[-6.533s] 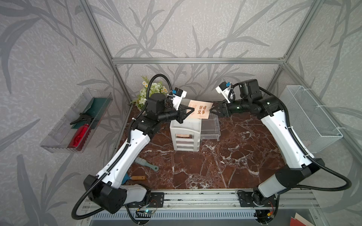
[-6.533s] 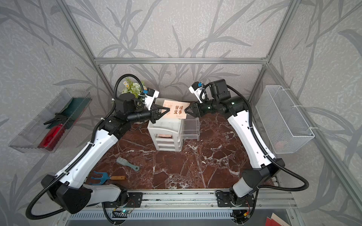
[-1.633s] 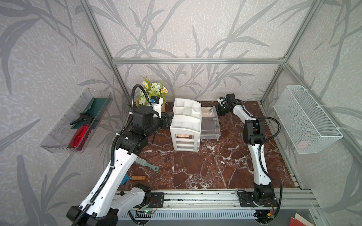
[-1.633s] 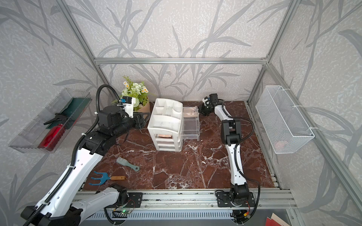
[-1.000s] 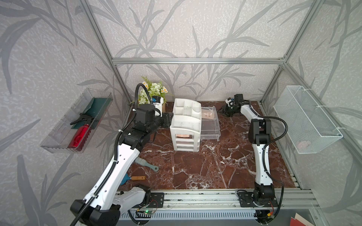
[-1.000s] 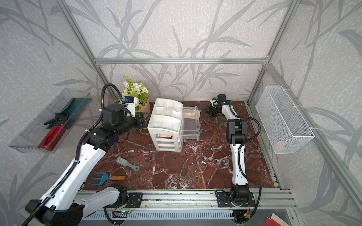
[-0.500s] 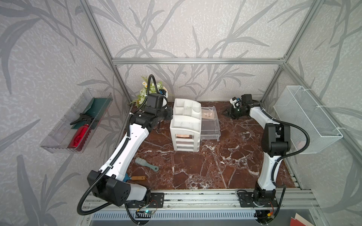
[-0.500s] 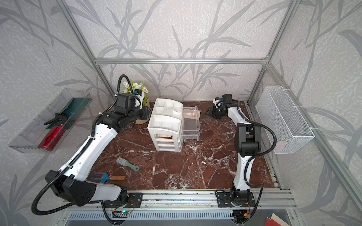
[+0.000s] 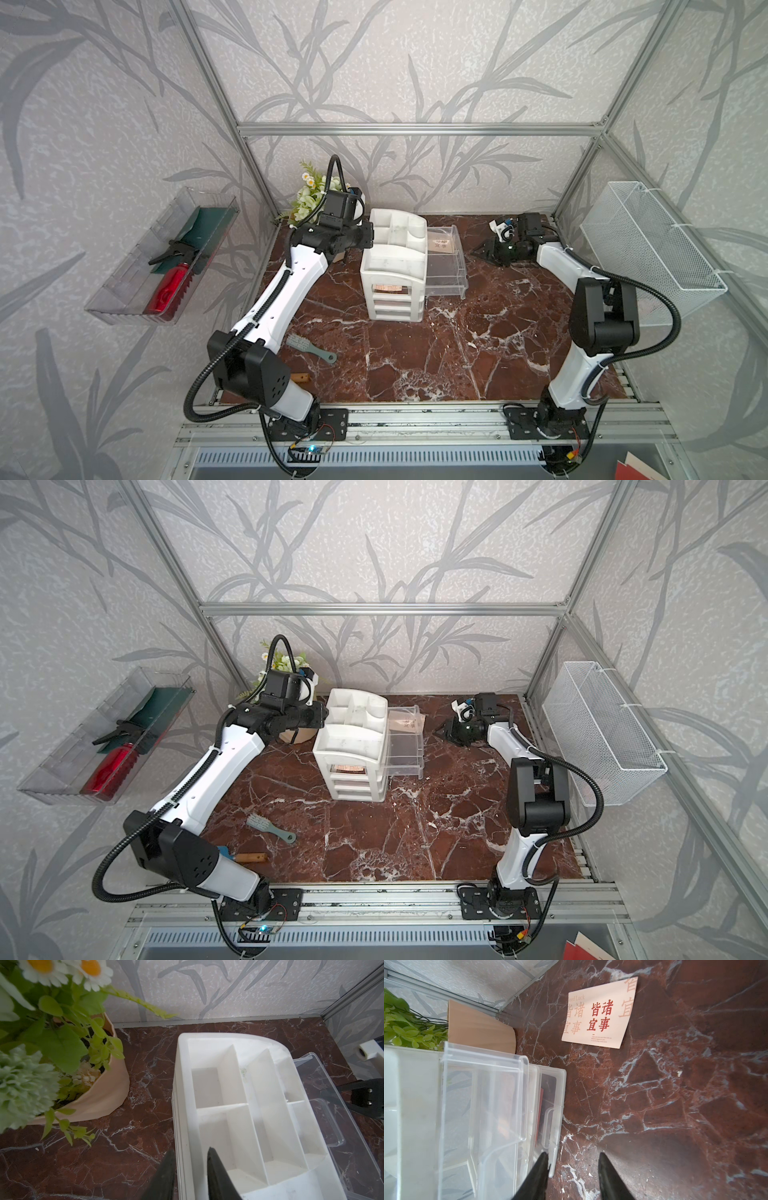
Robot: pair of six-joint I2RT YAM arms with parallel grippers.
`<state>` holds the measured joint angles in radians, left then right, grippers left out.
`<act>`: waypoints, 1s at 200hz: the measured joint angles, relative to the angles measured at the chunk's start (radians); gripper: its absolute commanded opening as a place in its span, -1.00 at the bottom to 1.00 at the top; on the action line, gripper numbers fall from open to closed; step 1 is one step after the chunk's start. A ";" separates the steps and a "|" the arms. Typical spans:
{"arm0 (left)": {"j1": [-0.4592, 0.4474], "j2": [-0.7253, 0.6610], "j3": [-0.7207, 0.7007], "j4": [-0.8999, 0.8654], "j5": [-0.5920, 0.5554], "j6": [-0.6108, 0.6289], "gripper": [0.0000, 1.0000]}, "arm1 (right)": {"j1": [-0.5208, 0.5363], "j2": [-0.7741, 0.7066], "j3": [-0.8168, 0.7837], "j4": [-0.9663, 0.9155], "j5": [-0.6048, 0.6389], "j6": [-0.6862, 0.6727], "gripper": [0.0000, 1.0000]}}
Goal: Take the postcards out of the drawer
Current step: Place the postcard at the center of the board, then close the drawer in the storage box.
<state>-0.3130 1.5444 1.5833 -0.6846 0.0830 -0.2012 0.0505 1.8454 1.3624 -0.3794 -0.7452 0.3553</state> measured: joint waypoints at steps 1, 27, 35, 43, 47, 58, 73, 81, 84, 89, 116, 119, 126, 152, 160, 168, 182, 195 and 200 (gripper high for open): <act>0.000 0.000 0.000 0.000 0.000 0.000 -0.51 | 0.000 0.000 -0.001 0.000 0.000 0.000 -0.20; 0.000 0.009 0.000 0.000 0.009 0.000 -0.57 | 0.025 -0.002 -0.009 0.021 0.001 0.015 -0.20; 0.000 0.009 0.000 0.000 0.013 0.000 -0.60 | 0.033 -0.002 -0.010 0.024 0.001 0.018 -0.20; 0.000 0.009 0.000 0.000 0.015 0.000 -0.64 | 0.042 -0.002 -0.010 0.029 0.001 0.022 -0.20; 0.000 0.009 0.000 0.000 0.016 -0.001 -0.64 | 0.047 -0.002 -0.010 0.032 0.002 0.023 -0.20; 0.000 0.009 0.000 0.000 0.018 0.000 -0.68 | 0.059 -0.005 -0.010 0.038 0.003 0.027 -0.20; 0.000 0.009 0.000 0.000 0.019 -0.001 -0.71 | 0.074 -0.014 -0.011 0.039 0.004 0.034 -0.20; 0.000 0.009 0.000 0.000 0.019 -0.003 -0.74 | 0.083 -0.021 -0.013 0.039 0.005 0.037 -0.20; 0.000 0.009 0.000 0.000 0.019 -0.003 -0.75 | 0.085 -0.023 -0.013 0.039 0.005 0.037 -0.20; 0.000 0.009 0.000 0.000 0.019 -0.006 -0.76 | 0.090 -0.029 -0.014 0.039 0.006 0.037 -0.20; 0.002 0.009 0.000 0.004 0.015 -0.019 -0.80 | 0.113 -0.060 -0.024 0.034 0.016 0.040 -0.19; 0.002 0.009 0.000 0.004 0.015 -0.020 -0.80 | 0.115 -0.061 -0.025 0.034 0.018 0.040 -0.19; 0.005 0.009 0.000 0.004 0.014 -0.022 -0.81 | 0.119 -0.065 -0.025 0.033 0.023 0.040 -0.19; 0.006 0.009 0.000 0.004 0.003 -0.027 -0.83 | 0.135 -0.072 -0.025 0.026 0.044 0.041 -0.19; 0.006 0.009 0.000 0.004 -0.001 -0.028 -0.84 | 0.140 -0.074 -0.025 0.023 0.051 0.042 -0.19; 0.006 0.009 0.000 0.004 -0.004 -0.030 -0.85 | 0.145 -0.076 -0.025 0.019 0.058 0.042 -0.19; 0.006 0.009 0.000 0.004 -0.009 -0.034 -0.87 | 0.154 -0.080 -0.025 0.012 0.071 0.044 -0.19; 0.006 0.009 0.000 0.003 -0.020 -0.036 -0.88 | 0.164 -0.084 -0.025 0.007 0.085 0.044 -0.19; 0.006 0.009 0.000 0.004 -0.026 -0.038 -0.88 | 0.169 -0.086 -0.025 0.003 0.092 0.044 -0.19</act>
<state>-0.3073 1.5532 1.5829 -0.6807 0.0574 -0.2390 0.2199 1.7596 1.3373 -0.3759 -0.6529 0.3992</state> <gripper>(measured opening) 0.090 0.404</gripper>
